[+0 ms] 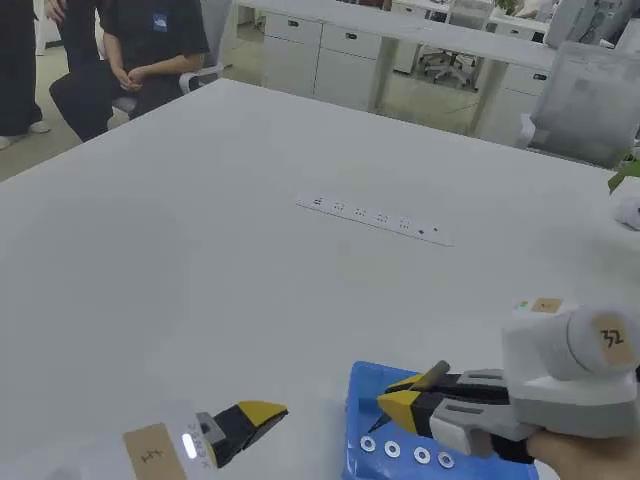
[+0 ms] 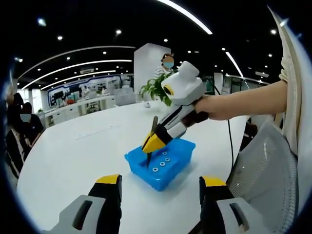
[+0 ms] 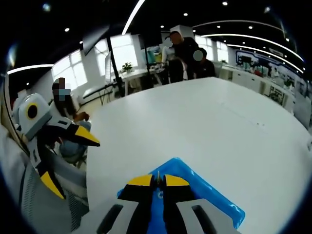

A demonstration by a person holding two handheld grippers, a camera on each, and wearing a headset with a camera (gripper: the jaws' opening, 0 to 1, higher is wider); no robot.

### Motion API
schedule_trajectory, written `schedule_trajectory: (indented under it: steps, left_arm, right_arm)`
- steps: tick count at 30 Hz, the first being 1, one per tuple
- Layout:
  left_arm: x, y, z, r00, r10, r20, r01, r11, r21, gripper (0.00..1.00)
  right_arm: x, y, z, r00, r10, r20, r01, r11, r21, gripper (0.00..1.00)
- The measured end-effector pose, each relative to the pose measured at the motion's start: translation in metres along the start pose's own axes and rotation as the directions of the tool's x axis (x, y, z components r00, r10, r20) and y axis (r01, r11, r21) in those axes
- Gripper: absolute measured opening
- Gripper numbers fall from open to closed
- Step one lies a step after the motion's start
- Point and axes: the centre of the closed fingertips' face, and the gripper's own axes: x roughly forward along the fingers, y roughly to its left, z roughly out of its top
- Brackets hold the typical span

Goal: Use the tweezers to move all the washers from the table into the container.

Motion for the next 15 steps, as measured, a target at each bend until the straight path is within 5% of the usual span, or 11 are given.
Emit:
schedule_trajectory:
  steps: [8,15]
  left_arm:
    - [0.001,-0.002,-0.002,0.9999,-0.007,-0.013,0.007,1.0,0.005,0.64]
    - [0.003,-0.011,-0.004,0.9981,-0.055,-0.027,0.055,0.998,0.0,0.6]
  right_arm:
    - [-0.037,0.016,0.007,0.9978,-0.007,0.066,0.007,1.0,0.007,0.03]
    - [-0.056,0.033,-0.008,0.9973,-0.013,0.072,0.014,1.0,-0.007,0.03]
